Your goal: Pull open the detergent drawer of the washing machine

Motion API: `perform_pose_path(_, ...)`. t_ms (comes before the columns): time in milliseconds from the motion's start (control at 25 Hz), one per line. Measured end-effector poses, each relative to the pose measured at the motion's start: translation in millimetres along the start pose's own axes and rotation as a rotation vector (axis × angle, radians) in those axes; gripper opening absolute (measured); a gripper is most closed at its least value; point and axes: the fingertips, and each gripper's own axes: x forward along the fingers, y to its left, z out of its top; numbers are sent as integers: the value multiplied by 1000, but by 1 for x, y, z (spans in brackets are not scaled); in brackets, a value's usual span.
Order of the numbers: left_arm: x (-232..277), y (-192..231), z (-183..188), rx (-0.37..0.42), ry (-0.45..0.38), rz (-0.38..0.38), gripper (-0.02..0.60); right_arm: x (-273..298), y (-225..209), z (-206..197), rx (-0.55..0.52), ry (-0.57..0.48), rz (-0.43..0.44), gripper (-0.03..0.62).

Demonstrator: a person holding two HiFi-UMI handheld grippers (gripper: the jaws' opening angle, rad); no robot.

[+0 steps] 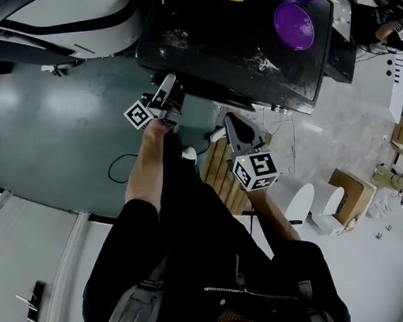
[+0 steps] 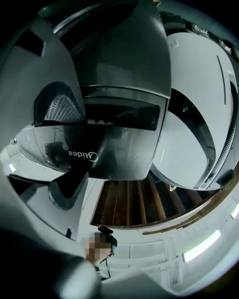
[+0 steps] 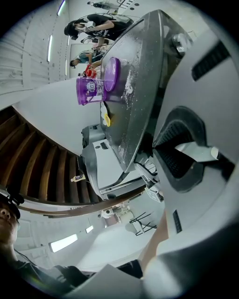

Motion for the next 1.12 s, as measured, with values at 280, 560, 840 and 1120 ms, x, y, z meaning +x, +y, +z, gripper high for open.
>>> perform_pose_path(280, 2, 1, 1, 40, 10, -23, 301, 4, 2, -8, 9, 27, 6, 8)
perform_pose_path(560, -2, 2, 0, 56, -1, -32, 275, -4, -2, -18, 25, 44, -19, 8)
perform_pose_path(840, -2, 1, 0, 59, 5, -42, 257, -7, -5, -22, 51, 47, -38, 8)
perform_pose_path(1120, -20, -10, -5, 66, 2, -42, 245, -4, -5, -24, 62, 50, -29, 8)
